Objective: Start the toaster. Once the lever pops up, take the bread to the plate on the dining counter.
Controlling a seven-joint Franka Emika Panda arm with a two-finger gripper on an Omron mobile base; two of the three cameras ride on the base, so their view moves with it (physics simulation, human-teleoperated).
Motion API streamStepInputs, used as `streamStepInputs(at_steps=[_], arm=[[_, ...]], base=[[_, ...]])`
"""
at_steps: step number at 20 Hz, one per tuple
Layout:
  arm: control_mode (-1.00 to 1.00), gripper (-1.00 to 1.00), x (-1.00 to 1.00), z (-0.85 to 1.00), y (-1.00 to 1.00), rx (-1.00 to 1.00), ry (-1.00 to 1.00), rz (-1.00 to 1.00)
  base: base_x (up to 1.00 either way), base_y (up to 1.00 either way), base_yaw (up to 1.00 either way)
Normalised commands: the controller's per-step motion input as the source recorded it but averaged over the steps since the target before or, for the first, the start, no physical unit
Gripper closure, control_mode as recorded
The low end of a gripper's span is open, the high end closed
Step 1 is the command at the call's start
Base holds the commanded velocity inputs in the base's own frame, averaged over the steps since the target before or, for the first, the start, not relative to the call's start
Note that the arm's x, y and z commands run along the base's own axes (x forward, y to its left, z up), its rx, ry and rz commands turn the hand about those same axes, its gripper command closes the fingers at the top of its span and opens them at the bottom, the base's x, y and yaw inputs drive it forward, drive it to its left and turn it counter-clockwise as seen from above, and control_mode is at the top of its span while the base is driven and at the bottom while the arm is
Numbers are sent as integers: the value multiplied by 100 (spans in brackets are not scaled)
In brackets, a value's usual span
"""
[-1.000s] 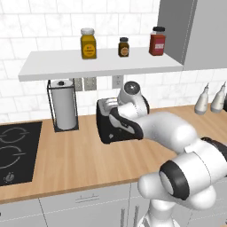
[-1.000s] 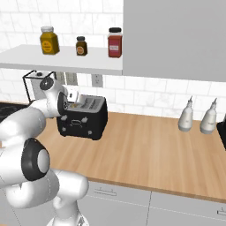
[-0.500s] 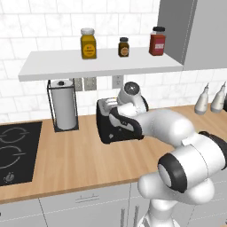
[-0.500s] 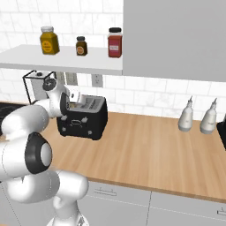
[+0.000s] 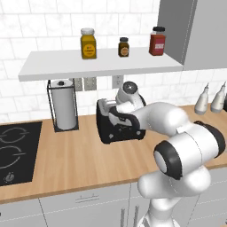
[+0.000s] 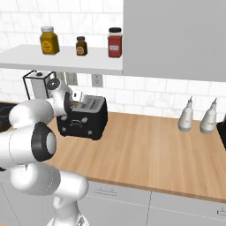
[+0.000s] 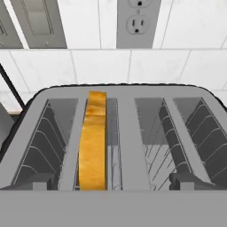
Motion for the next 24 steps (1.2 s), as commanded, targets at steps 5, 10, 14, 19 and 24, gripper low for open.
streamStepInputs(at_steps=[5, 10, 14, 19, 24], arm=[[-100, -100, 14, 0, 12, 1, 0, 0], [-100, -100, 20, -4, 15, 1, 0, 0], [-100, -100, 16, -16, 0, 2, 0, 0], [-100, -100, 9, -12, 0, 4, 0, 0], [-100, -100, 0, -4, 0, 5, -1, 0]], base=[[0, 0, 0], [0, 0, 0], [0, 0, 0], [0, 0, 0], [0, 0, 0]])
